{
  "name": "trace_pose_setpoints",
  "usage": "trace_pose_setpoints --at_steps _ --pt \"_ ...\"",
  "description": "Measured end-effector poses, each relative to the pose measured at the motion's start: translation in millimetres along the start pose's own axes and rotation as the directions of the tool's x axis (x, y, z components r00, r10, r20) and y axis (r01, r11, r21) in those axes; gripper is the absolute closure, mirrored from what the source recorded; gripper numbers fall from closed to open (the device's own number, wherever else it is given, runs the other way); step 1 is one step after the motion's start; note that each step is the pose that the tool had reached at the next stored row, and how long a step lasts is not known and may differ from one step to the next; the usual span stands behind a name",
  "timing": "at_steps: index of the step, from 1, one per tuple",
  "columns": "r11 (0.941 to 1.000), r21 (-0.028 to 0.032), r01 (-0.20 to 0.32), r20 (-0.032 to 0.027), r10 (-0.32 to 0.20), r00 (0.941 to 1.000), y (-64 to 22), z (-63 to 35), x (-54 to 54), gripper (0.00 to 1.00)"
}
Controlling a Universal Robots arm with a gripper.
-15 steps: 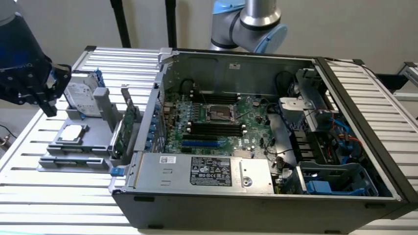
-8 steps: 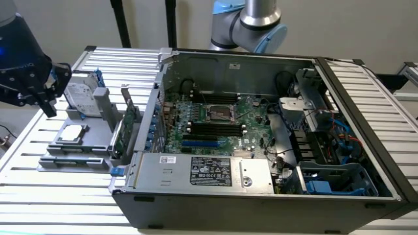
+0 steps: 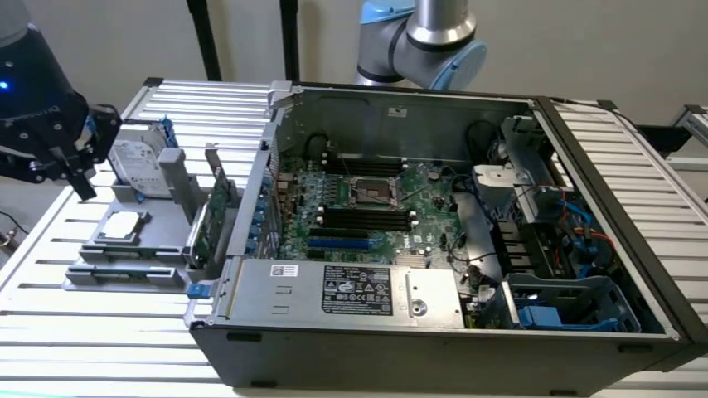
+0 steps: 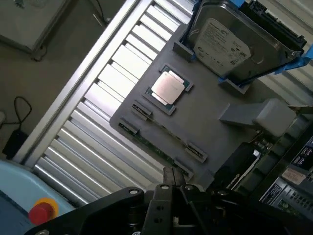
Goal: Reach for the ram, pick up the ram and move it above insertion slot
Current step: 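Pick up the ram and move it above insertion slot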
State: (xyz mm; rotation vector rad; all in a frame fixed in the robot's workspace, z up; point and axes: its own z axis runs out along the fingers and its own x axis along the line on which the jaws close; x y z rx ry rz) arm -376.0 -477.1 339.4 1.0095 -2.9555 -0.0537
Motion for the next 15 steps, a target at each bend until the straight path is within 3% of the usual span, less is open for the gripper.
trace_pose_setpoints --at_steps 3,7,11,15 --pt "0.9985 0.0003 0.054 -0.0022 -0.054 0.9985 0.0 0.5 0.0 0.9" --pt "0.992 0.0005 0.126 -0.0049 -0.126 0.992 0.0 1.4 0.0 0.9" --pt "0.9801 0.0004 0.198 -0.0077 -0.198 0.9801 -0.1 2.3 0.0 0.9" --pt "0.9636 0.0002 0.267 -0.0104 -0.267 0.9636 -0.1 3.2 0.0 0.9"
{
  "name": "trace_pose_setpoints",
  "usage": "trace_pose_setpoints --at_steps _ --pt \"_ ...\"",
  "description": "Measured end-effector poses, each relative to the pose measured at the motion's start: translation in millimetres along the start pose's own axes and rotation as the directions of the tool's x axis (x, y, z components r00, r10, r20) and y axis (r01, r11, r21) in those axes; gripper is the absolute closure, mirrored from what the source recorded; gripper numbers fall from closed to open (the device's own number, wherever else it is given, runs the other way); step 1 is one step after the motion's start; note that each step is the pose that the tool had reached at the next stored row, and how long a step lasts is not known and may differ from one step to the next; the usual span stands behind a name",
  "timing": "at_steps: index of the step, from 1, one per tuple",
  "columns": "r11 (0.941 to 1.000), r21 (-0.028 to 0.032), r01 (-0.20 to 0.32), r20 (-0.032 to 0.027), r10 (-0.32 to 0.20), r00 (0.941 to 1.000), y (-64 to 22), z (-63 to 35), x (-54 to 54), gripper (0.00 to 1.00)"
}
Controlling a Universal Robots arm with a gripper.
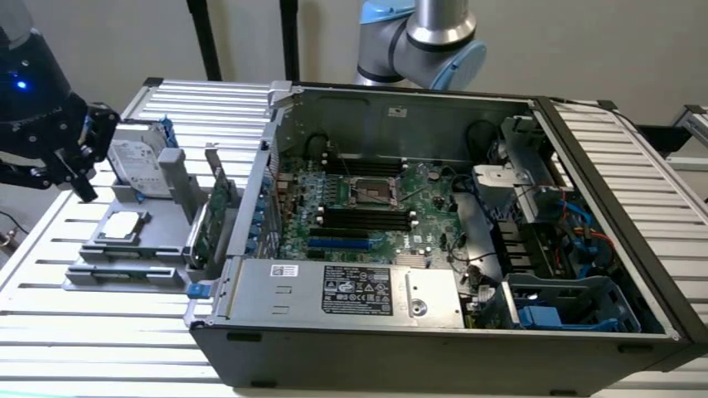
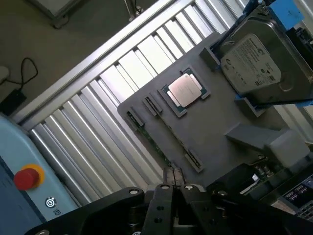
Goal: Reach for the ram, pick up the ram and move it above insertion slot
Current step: 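Pick up the ram and move it above insertion slot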
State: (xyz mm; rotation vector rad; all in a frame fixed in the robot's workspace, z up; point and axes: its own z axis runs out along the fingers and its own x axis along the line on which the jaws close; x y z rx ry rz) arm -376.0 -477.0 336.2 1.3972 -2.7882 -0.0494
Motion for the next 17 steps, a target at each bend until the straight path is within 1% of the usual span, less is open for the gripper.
trace_pose_setpoints --at_steps 2,4,6,8,11,13,15,17 --pt "0.9993 0.0002 0.038 -0.0015 -0.038 0.9993 0.0 0.4 0.0 0.9" --pt "0.9973 0.0004 0.074 -0.0028 -0.074 0.9973 -0.1 1.0 0.0 0.9" --pt "0.9939 0.0004 0.11 -0.0044 -0.11 0.9939 -0.1 1.4 0.0 0.9" --pt "0.9891 0.0005 0.148 -0.0058 -0.147 0.989 -0.1 2.0 0.0 0.9" --pt "0.9797 0.0004 0.201 -0.0078 -0.201 0.9796 -0.1 2.8 0.0 0.9" --pt "0.9716 0.0003 0.237 -0.0093 -0.237 0.9715 -0.1 3.2 0.0 0.9" --pt "0.9624 0.0002 0.271 -0.0107 -0.271 0.9624 -0.1 3.7 0.0 0.9" --pt "0.952 0.0 0.306 -0.0121 -0.306 0.952 -0.2 4.2 0.0 0.9"
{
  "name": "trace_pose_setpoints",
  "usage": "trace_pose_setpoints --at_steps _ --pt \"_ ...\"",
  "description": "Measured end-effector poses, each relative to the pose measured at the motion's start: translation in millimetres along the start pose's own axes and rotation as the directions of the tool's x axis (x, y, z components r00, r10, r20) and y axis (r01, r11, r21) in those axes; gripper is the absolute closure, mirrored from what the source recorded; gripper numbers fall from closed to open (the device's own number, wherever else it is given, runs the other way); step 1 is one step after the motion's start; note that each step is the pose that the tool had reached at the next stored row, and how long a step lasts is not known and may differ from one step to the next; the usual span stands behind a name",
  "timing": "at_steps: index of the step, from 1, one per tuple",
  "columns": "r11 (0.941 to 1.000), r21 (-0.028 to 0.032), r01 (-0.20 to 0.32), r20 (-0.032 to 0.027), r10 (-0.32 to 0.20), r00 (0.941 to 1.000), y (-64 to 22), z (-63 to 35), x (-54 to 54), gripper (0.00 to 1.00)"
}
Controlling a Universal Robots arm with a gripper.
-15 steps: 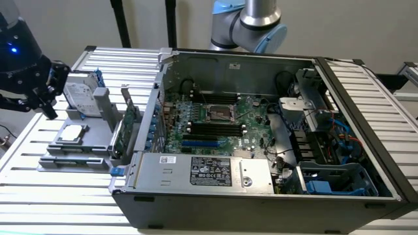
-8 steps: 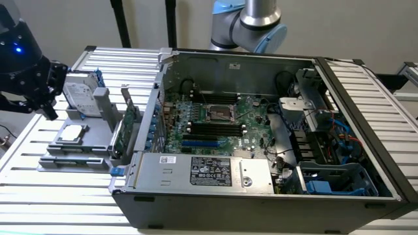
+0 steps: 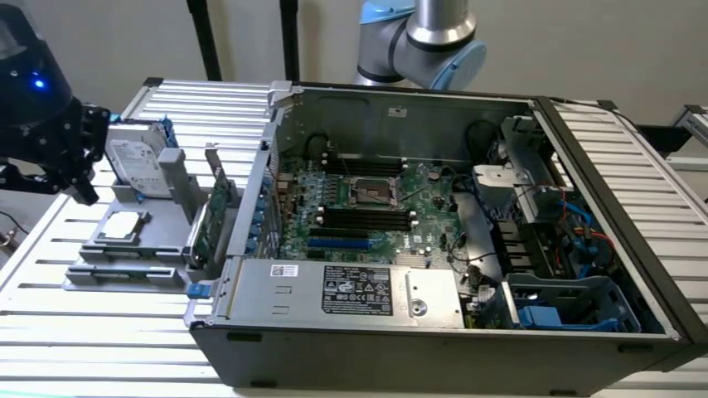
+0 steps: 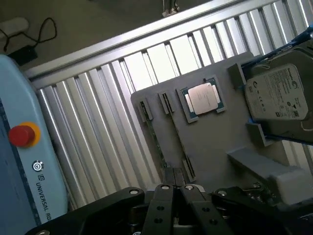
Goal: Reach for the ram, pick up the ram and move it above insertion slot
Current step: 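Pick up the ram and move it above insertion slot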
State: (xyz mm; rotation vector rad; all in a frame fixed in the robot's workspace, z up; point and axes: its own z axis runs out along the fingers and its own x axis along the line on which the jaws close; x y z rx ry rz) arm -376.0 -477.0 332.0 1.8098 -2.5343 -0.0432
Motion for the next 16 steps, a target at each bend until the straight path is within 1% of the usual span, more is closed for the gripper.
trace_pose_setpoints --at_steps 2,4,6,8,11,15,16 --pt "0.9993 0.0003 0.038 -0.0013 -0.038 0.9993 0.0 0.5 0.0 0.9" --pt "0.9973 0.0004 0.073 -0.0028 -0.073 0.9973 -0.1 1.0 0.0 0.9" --pt "0.994 0.0004 0.109 -0.0042 -0.109 0.994 0.0 1.4 0.0 0.9" --pt "0.9895 0.0005 0.145 -0.0056 -0.145 0.9894 -0.1 1.8 0.0 0.9" --pt "0.9799 0.0005 0.2 -0.0078 -0.2 0.9799 -0.1 2.5 0.0 0.9" --pt "0.9631 0.0006 0.269 -0.0103 -0.269 0.9631 -0.1 3.1 0.0 0.9" --pt "0.9598 0.0005 0.281 -0.0103 -0.281 0.9597 -0.1 3.0 0.0 0.9"
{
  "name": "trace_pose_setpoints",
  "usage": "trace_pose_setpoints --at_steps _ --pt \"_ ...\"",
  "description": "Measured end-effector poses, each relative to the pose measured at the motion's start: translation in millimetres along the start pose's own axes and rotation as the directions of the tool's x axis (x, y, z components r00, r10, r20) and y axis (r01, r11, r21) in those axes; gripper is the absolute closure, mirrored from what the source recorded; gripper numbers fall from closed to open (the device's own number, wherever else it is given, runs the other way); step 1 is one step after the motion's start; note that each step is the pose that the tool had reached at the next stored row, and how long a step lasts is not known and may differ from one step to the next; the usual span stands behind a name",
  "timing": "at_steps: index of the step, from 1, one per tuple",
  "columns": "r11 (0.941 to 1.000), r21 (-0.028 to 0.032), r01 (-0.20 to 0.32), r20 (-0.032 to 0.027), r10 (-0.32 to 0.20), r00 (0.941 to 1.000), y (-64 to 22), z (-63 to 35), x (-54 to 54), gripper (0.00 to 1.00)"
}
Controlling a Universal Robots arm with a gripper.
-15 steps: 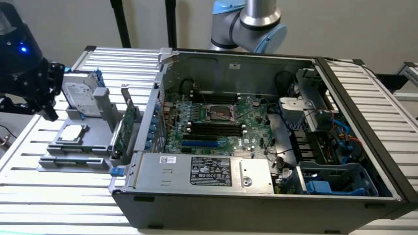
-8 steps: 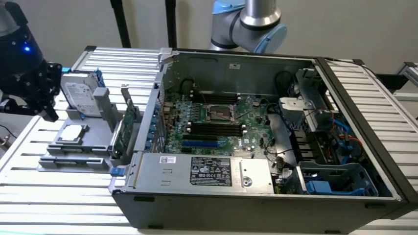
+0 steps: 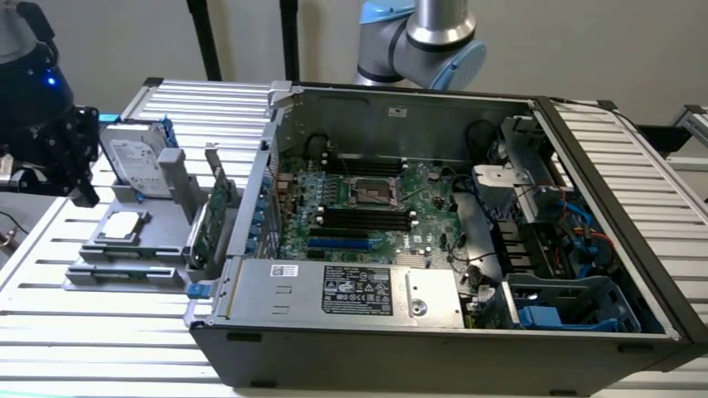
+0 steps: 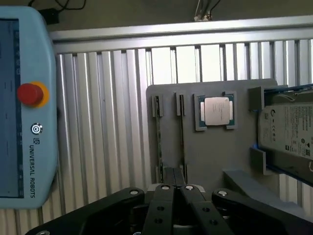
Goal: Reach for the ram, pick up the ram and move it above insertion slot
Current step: 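Pick up the ram and move it above insertion slot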
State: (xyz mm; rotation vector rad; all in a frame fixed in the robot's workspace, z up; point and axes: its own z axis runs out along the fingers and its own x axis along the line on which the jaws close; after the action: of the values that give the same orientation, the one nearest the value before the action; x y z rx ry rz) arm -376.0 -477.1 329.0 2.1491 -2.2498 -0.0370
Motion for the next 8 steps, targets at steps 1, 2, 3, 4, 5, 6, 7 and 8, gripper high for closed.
trace_pose_setpoints --at_steps 1,2,3,4,5,6,7,8 --pt "1.0 0.0 0.002 0.0 -0.002 1.0 0.0 0.0 0.0 0.9" --pt "1.0 0.0001 0.002 0.0 -0.002 1.0 0.0 0.0 0.0 0.9" --pt "1.0 0.0001 0.002 0.0001 -0.002 1.0 0.0 0.0 0.0 0.88" --pt "1.0 0.0001 0.002 0.0001 -0.002 1.0 0.0 0.0 0.0 0.88" --pt "1.0 0.0002 0.001 0.0005 -0.001 1.0 0.0 0.1 0.0 0.83" --pt "1.0 0.0002 0.0 0.0008 0.0 1.0 0.0 0.1 -0.1 0.76" --pt "1.0 0.0002 -0.001 0.0009 0.001 1.0 0.0 0.2 -0.1 0.76" --pt "1.0 0.0001 -0.002 0.0009 0.002 1.0 0.0 0.2 0.0 0.7"
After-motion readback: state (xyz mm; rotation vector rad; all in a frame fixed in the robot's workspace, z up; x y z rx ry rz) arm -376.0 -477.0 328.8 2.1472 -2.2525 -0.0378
